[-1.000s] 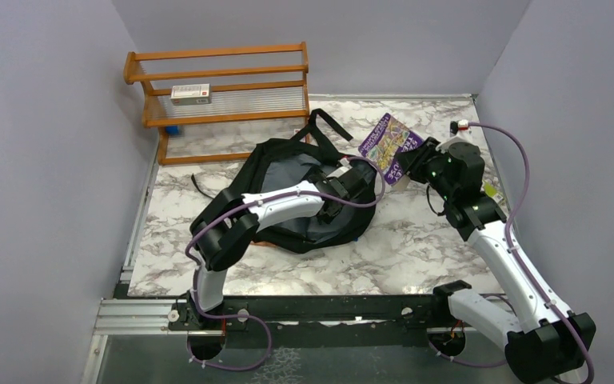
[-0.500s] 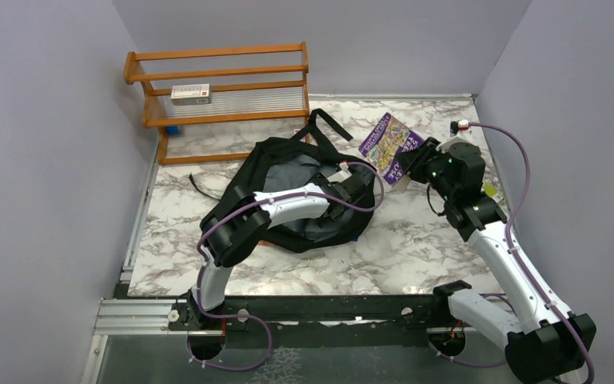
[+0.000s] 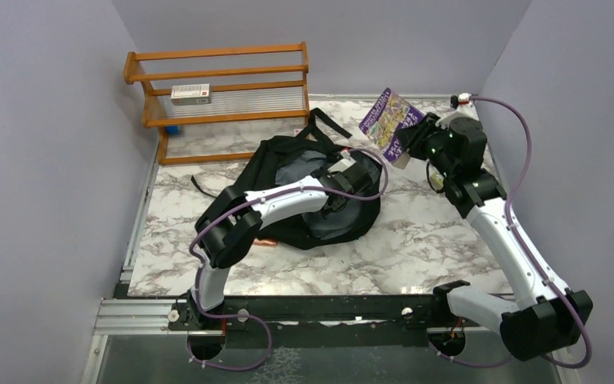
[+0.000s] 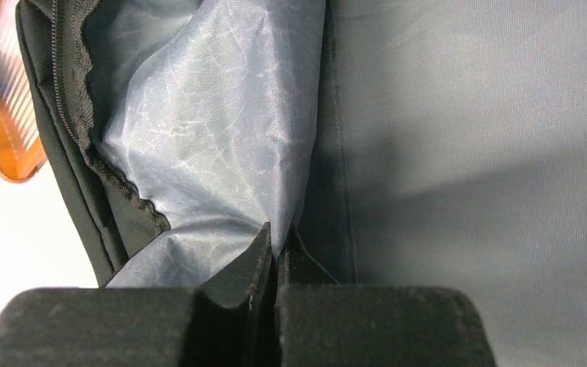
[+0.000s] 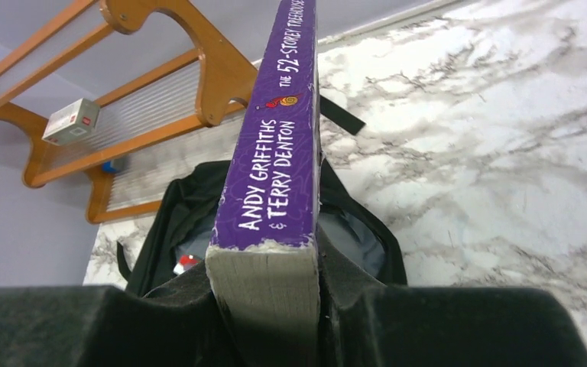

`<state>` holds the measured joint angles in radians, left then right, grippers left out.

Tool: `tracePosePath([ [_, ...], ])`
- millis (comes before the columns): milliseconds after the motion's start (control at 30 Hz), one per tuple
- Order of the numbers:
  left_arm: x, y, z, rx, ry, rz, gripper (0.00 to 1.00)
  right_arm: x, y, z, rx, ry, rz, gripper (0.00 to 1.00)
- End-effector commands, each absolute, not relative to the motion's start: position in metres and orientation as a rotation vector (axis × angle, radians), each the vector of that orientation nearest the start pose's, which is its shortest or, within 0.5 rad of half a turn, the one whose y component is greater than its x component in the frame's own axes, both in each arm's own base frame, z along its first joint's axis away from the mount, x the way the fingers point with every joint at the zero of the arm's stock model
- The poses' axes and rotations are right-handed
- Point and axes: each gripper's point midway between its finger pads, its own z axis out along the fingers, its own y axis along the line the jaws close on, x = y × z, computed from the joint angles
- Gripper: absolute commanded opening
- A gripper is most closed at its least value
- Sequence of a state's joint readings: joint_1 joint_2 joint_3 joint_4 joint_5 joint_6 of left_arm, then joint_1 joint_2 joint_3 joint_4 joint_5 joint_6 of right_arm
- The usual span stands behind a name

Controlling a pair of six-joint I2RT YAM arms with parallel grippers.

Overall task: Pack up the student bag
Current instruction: Place the book in the student bag.

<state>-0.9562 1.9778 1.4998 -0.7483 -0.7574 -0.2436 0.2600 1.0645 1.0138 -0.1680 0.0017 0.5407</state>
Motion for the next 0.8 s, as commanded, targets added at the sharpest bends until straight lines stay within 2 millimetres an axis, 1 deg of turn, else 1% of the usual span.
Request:
tracePosePath([
  [0,0.333,-0.286,0.139,0.549,2.235,0.313,0.00,0.374,0.147,0.351,0.118,1.722,0.704,0.01],
  [100,0.338,-0.279,0.164,0.489,2.220,0.218,0.00,0.373,0.166,0.352,0.095,1.743,0.831,0.01],
  [167,0.344,-0.272,0.179,0.445,2.217,0.144,0.00,0.370,0.174,0.352,0.099,1.754,0.896,0.01],
  [333,0.355,-0.252,0.209,0.373,2.198,-0.045,0.00,0.352,0.181,0.352,0.114,1.779,0.989,0.00],
  [400,0.359,-0.244,0.216,0.352,2.193,-0.110,0.00,0.344,0.183,0.350,0.131,1.794,1.025,0.01],
  [500,0.363,-0.236,0.225,0.346,2.184,-0.161,0.00,0.329,0.188,0.341,0.140,1.844,1.087,0.01],
  [600,0.363,-0.234,0.232,0.370,2.173,-0.192,0.00,0.310,0.198,0.333,0.094,1.876,1.185,0.00],
  [700,0.357,-0.237,0.230,0.404,2.176,-0.229,0.00,0.295,0.207,0.321,0.049,1.912,1.274,0.00],
  [767,0.353,-0.237,0.226,0.401,2.177,-0.244,0.00,0.291,0.208,0.312,0.055,1.950,1.280,0.01],
])
